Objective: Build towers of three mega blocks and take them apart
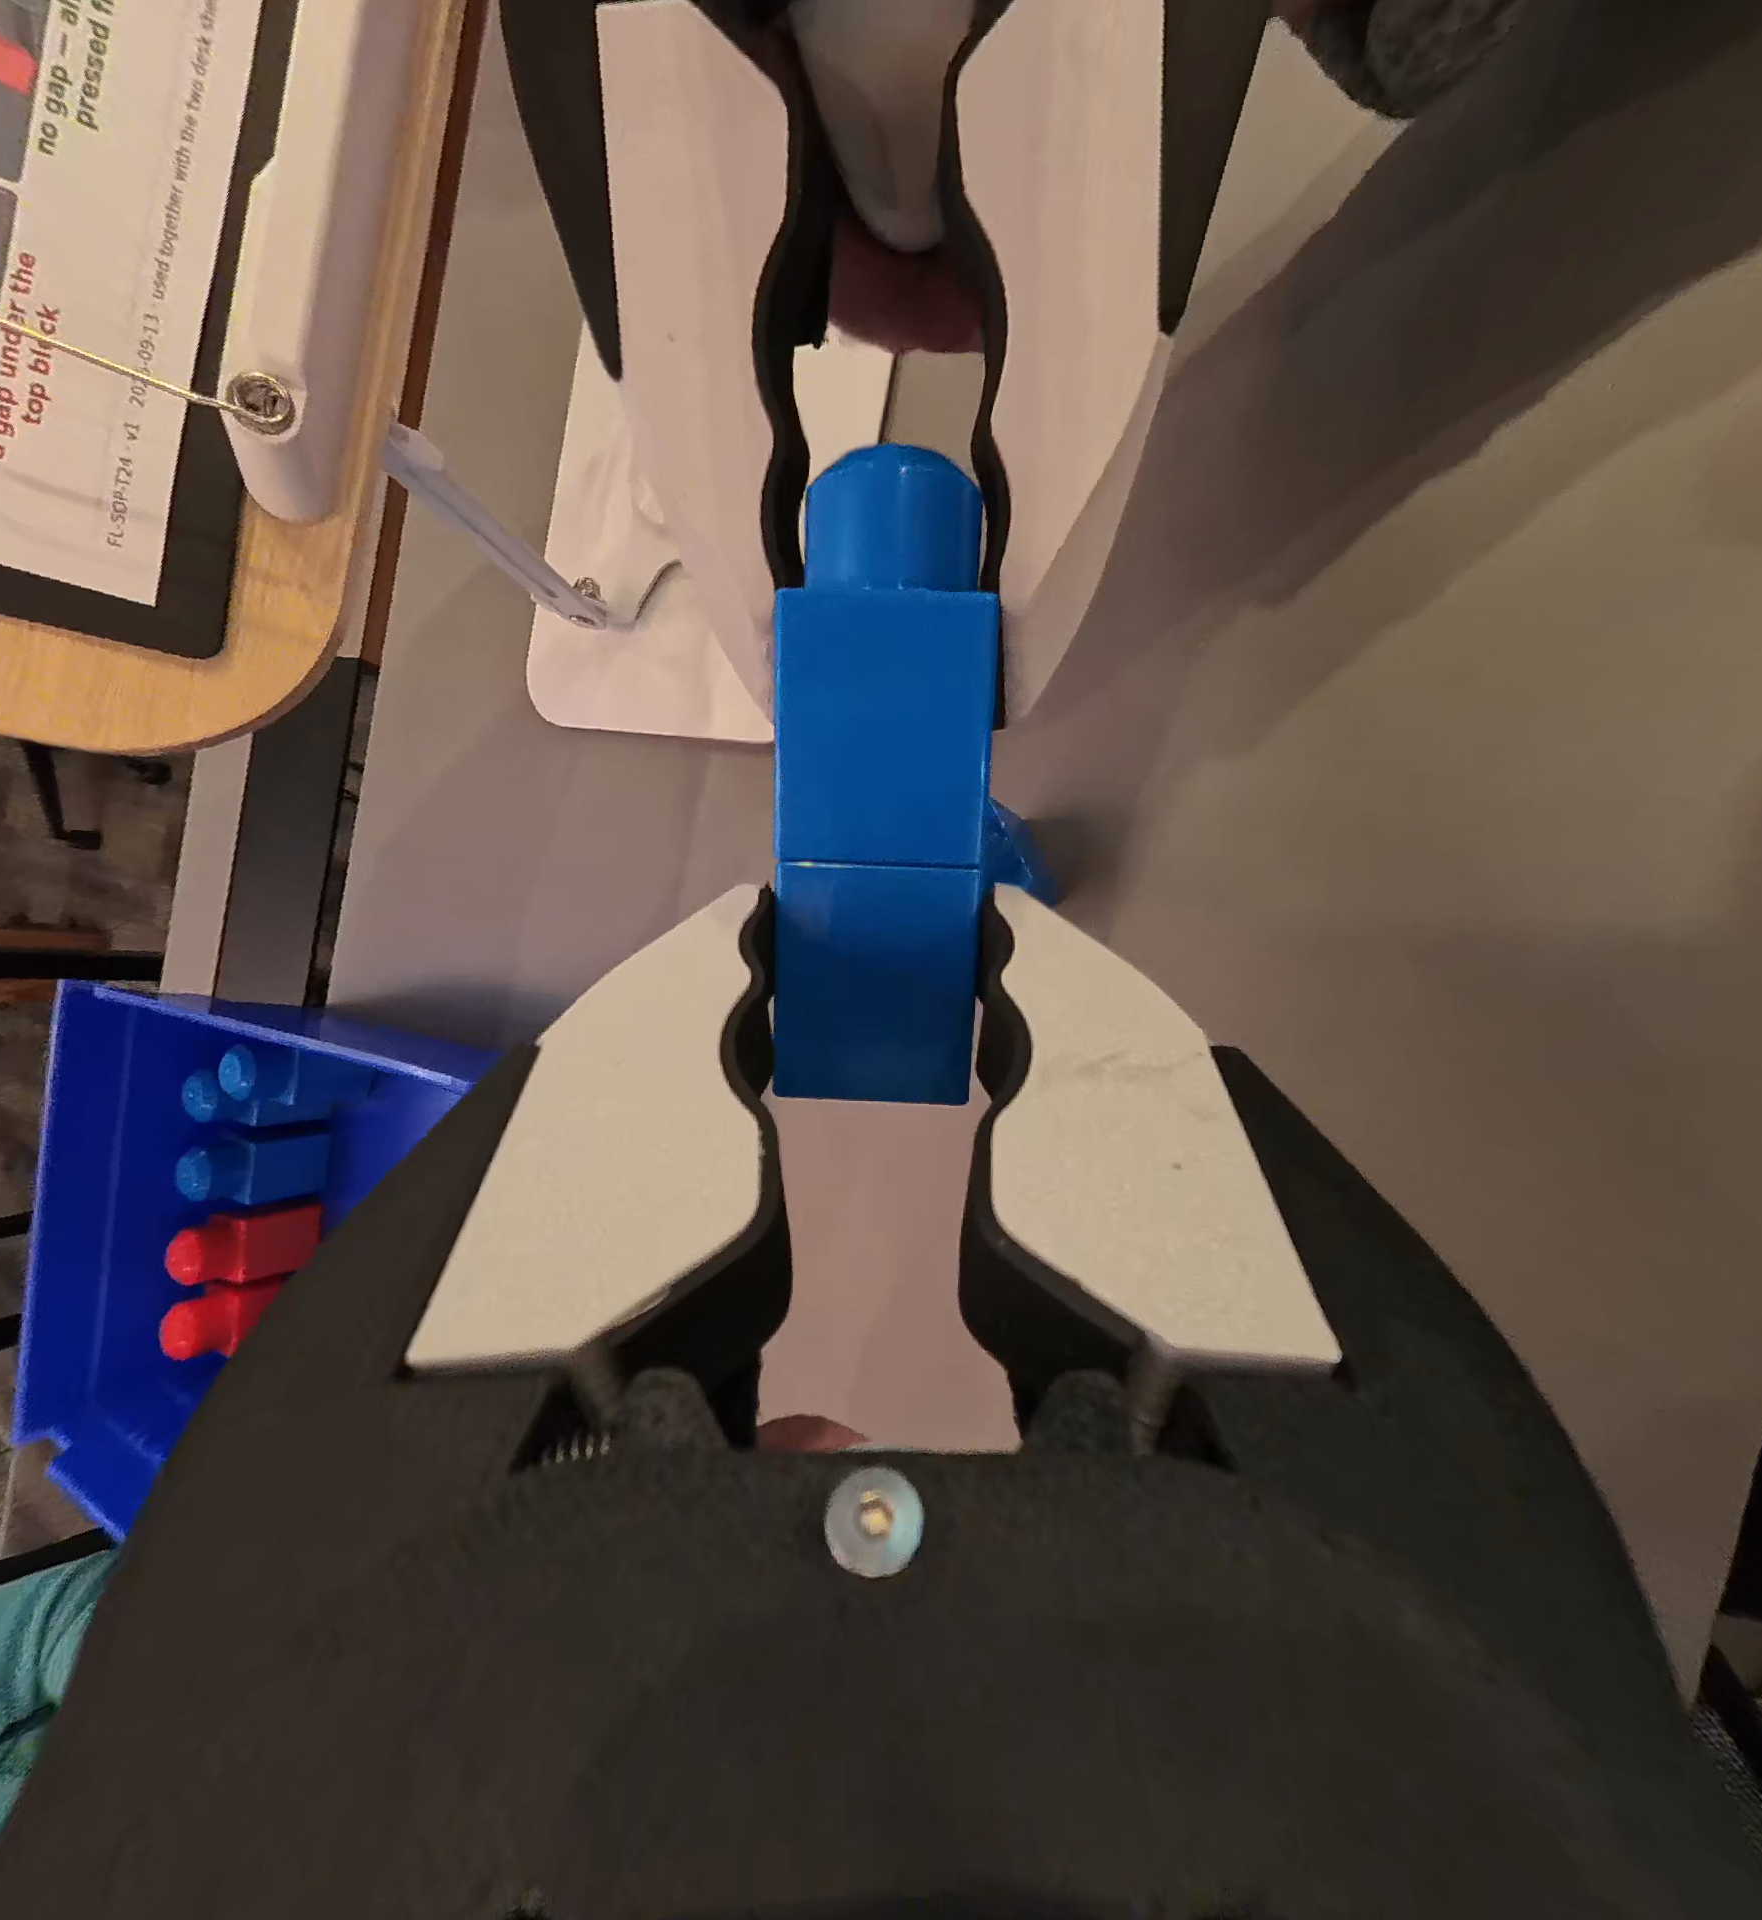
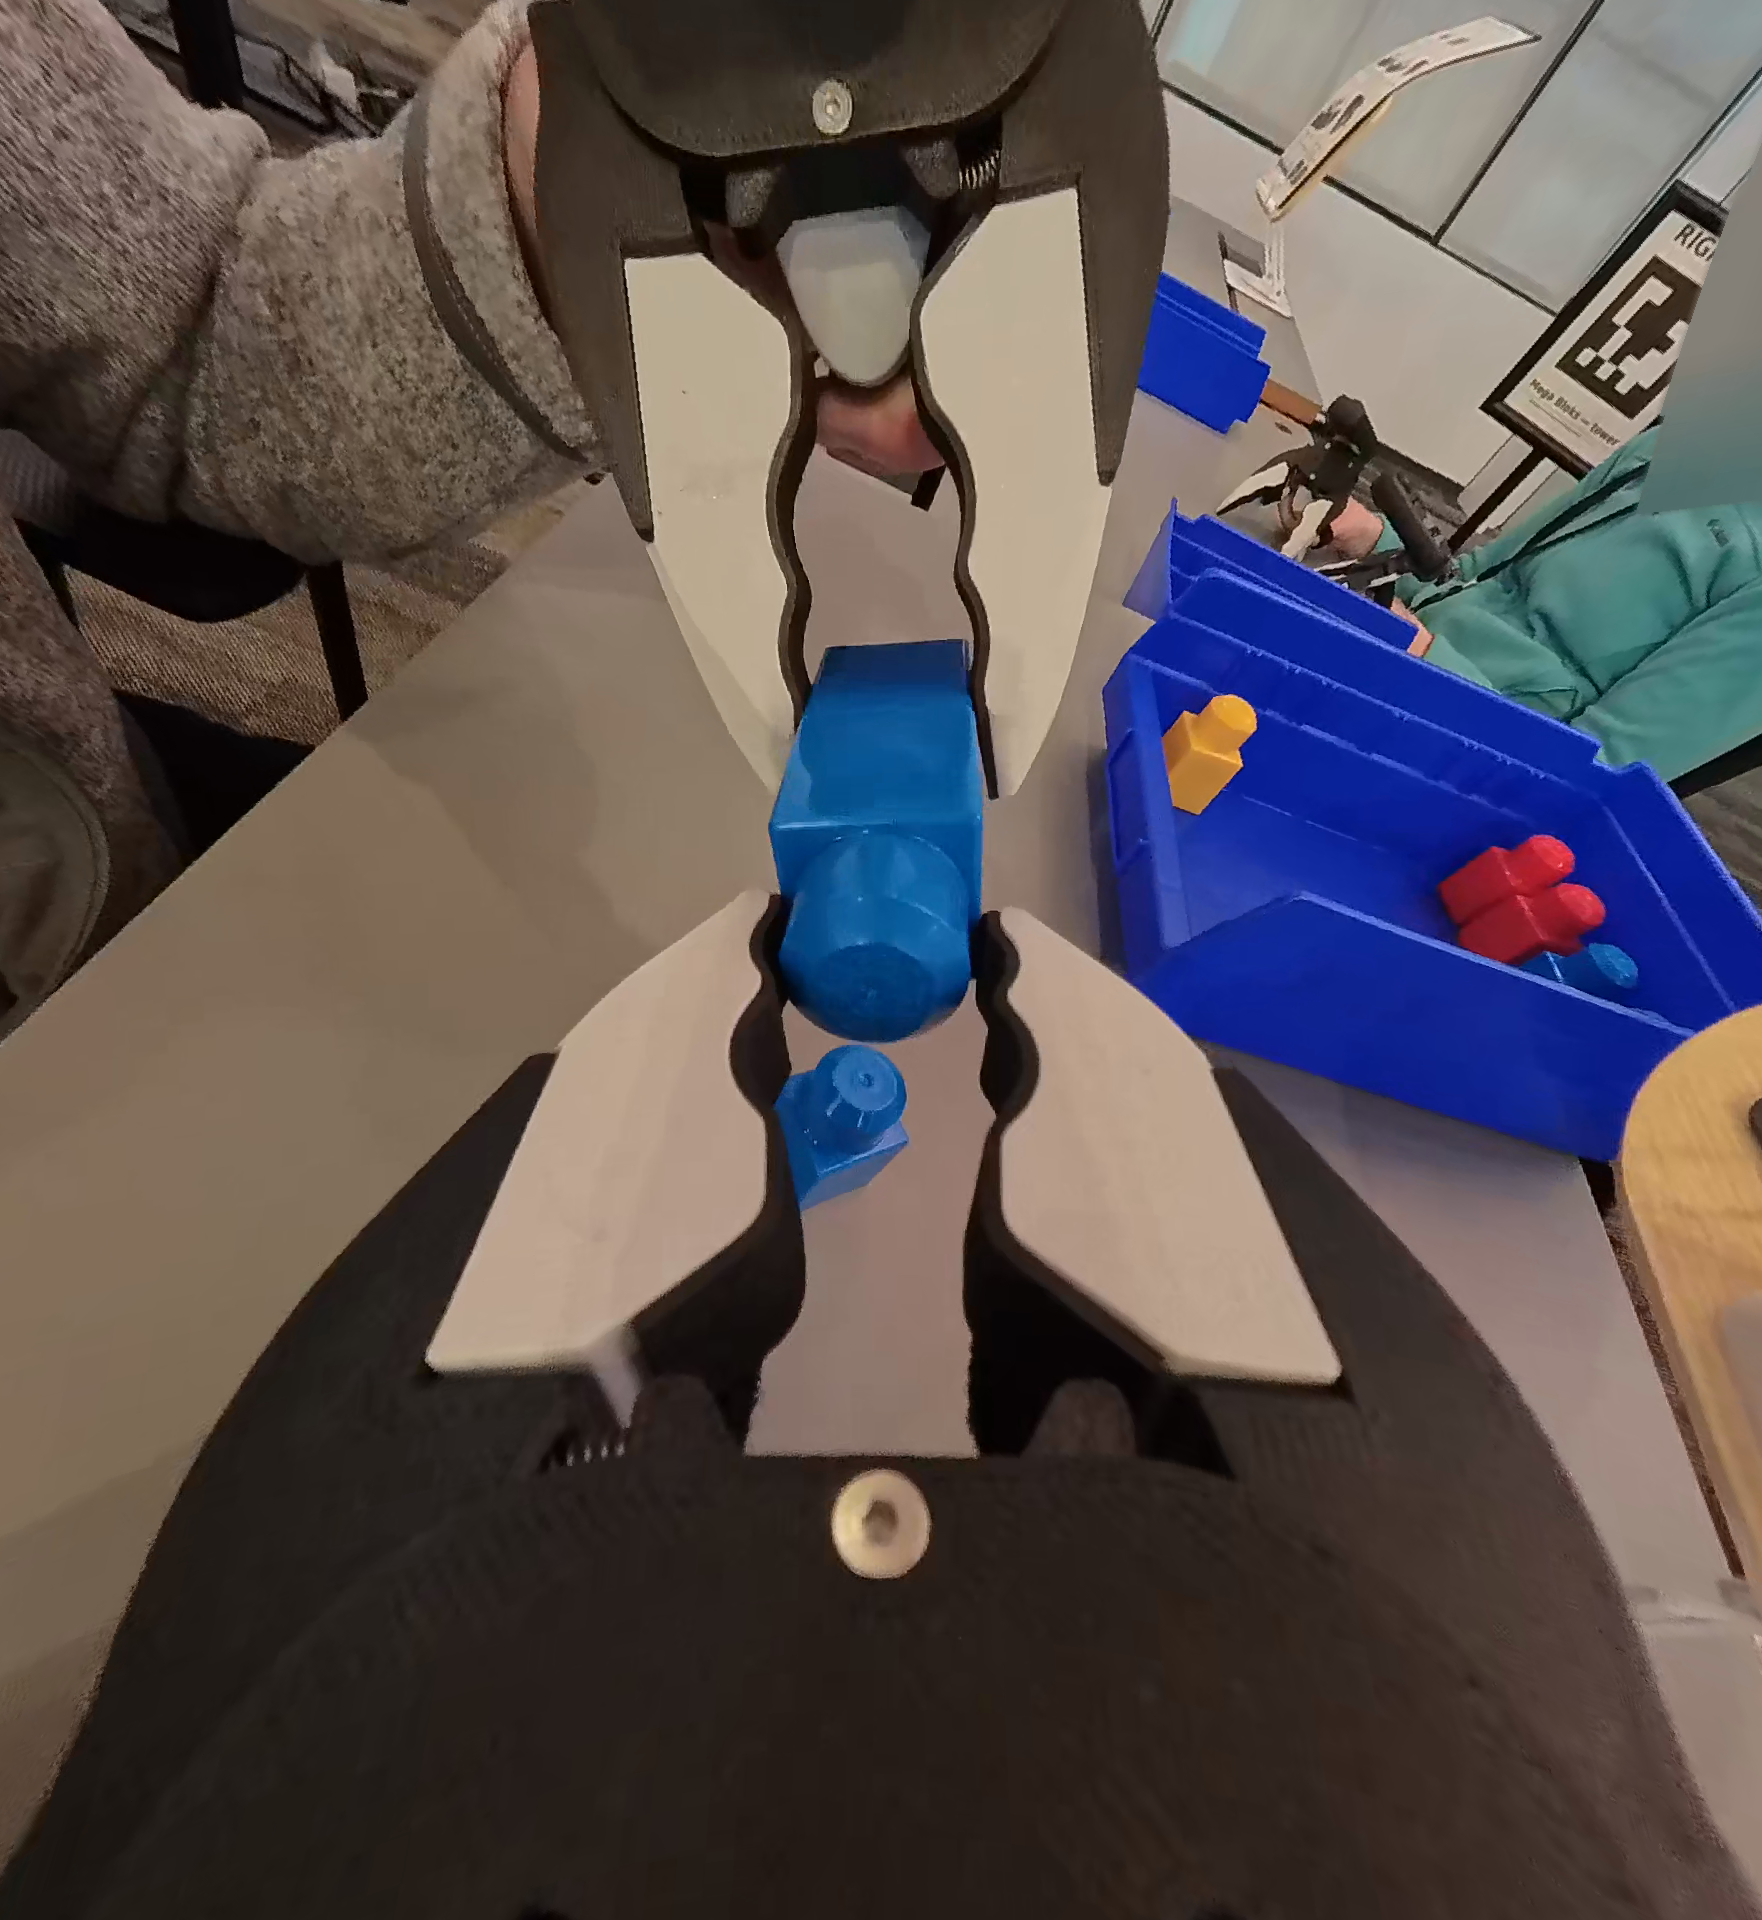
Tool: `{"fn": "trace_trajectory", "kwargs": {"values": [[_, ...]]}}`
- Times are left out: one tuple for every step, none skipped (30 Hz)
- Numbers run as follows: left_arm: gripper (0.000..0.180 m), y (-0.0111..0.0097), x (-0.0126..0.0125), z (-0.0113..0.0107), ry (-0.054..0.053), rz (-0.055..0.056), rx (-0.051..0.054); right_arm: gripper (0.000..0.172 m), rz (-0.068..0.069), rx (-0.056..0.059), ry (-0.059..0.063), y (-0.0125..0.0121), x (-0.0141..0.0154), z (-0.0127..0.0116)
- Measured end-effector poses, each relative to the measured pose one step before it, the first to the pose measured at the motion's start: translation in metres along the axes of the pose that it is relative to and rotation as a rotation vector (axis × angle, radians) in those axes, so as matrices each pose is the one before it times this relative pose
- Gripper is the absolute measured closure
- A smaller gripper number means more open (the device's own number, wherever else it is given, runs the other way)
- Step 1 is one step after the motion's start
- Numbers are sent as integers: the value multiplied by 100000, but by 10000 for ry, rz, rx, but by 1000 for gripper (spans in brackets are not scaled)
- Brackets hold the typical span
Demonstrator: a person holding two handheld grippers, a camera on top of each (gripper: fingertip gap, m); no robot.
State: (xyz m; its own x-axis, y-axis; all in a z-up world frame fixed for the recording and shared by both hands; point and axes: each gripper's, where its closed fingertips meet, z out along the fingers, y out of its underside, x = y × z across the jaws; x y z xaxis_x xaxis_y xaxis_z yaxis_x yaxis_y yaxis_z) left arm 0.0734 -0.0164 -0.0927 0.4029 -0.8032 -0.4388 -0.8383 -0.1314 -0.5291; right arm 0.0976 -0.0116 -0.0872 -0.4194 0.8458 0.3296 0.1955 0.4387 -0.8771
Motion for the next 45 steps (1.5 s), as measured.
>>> {"fn": "trace_trajectory", "kwargs": {"values": [[145, -47, 25, -9, -7, -8, -2, 136, -10, 1, -9, 54, -29, 13], [145, -15, 42, -2, 21, 2, 14, 136, -7, -15, -8, 21, -30, -10], [145, -23, 3, 15, -16, 30, 9, 136, -71, -124, 8, 100, -30, 31], [145, -49, 27, 26, -18, 8, 10, 136, -46, -97, -1, 86, -13, 10], [145, 12, 44, 56, 17, 6, -51, 136, -31, -71, -19, 113, -48, 21], [145, 38, -7, 45, -42, 50, -61, 136, -6, -73, 6, 123, -2, 53], [145, -7, 60, 41, 6, 43, -19, 136, -51, -91, -15, 142, -51, 54], [145, 24, 42, 37, 8, 3, -33, 136, -54, -99, -3, 103, -44, 41], [145, -45, -25, -39, -18, -6, 31, 137, -5, -28, 20, -23, 6, -14], [145, -149, -29, -83, -21, 5, 101, 137, -30, -21, 11, -28, 4, -26], [145, -77, 23, -12, 6, 22, 31, 137, -78, -66, 13, 36, -13, 5], [145, -13, 90, 45, 21, 67, -36, 137, -74, -153, -19, 182, -96, 106], [145, -123, 70, 29, -11, 55, 38, 137, -68, -187, -34, 318, -108, 185], [145, -186, 79, 0, 11, 16, 71, 136, -53, -134, -20, 281, -116, 210], [145, -103, 133, -40, 49, 32, 5, 136, -18, -74, -52, 171, -153, 219], [145, -124, 77, -101, 2, 47, 49, 136, -43, -59, -24, 97, -124, 193], [145, -52, -2, -129, -33, 21, 26, 137, -30, -12, 28, -70, -21, 75], [145, -41, -47, -139, -28, -3, 42, 136, 22, 27, 14, -166, 19, -44], [145, -50, -74, -105, -61, 37, 32, 137, 9, 32, 27, -156, 51, -62], [145, 7, -98, -44, -96, 46, -8, 136, -40, 54, 88, -102, 114, -40], [145, 37, -43, 10, -51, 46, -20, 136, -19, 56, 73, -44, 79, 5], [145, 68, -4, 59, -11, 25, -3, 136, 60, 8, -9, 38, 20, 29], [145, 76, -104, 84, -27, -32, 32, 136, 71, -18, 35, 31, 106, 4], [145, 16, -130, 51, 0, -64, 110, 136, 10, 35, 124, -49, 180, -59], [145, 0, -66, 1, 45, -66, 106, 136, 43, 55, 53, -82, 115, -58], [145, -13, -72, -26, 17, -45, 68, 136, 51, 44, 53, -89, 110, -26], [145, -7, -63, -26, -13, -15, 39, 136, -1, 29, 82, -68, 102, -21], [145, -28, 11, -5, 10, 8, 31, 136, -58, -7, 10, -23, -41, -29], [145, -43, -70, 3, -39, 26, 49, 136, -18, 1, 37, -15, 32, -48], [145, -188, -102, -58, -19, -35, 170, 136, 53, 79, 35, -68, 80, -90], [145, -234, -21, -76, 89, -109, 231, 136, 121, 133, -84, -136, -6, -147], [144, -146, -87, -41, 42, -36, 193, 136, 95, 111, -53, -163, 29, -180], [144, -59, -33, -26, 49, 28, 143, 136, 8, 34, 24, -111, 39, -101], [145, 9, 112, -20, 133, 9, 90, 136, 11, -18, -45, -42, -70, -29], [143, 179, -44, -15, 45, -17, -1, 136, -22, 49, -21, -63, -57, -35], [137, 223, -301, -50, -103, -68, 0, 136, 51, 148, 0, -179, 10, -115], [135, -14, -47, -136, 106, -100, 187, 136, 98, 172, -57, -201, 2, -140], [135, -252, 143, -210, 240, -86, 374, 136, 77, 213, -27, -287, 36, -178], [137, -261, -23, -192, 121, -125, 382, 136, 42, 161, 13, -246, 77, -169], [138, -116, -20, -84, 135, -181, 237, 136, 40, 92, -47, -158, -15, -120], [139, -243, 149, -22, 225, -163, 282, 136, 27, -1, -5, -3, 28, -26], [141, -355, 84, -4, 141, -98, 335, 136, -37, -64, 23, 128, 12, 61], [143, -131, 145, 69, 139, -8, 172, 136, 2, -55, -27, 133, -72, 123], [143, 68, 29, 42, 44, 19, 15, 136, 3, 22, -10, 81, -26, 44], [144, 101, -47, 21, -26, 34, -20, 136, 29, 46, 2, 18, 16, 11]]}}
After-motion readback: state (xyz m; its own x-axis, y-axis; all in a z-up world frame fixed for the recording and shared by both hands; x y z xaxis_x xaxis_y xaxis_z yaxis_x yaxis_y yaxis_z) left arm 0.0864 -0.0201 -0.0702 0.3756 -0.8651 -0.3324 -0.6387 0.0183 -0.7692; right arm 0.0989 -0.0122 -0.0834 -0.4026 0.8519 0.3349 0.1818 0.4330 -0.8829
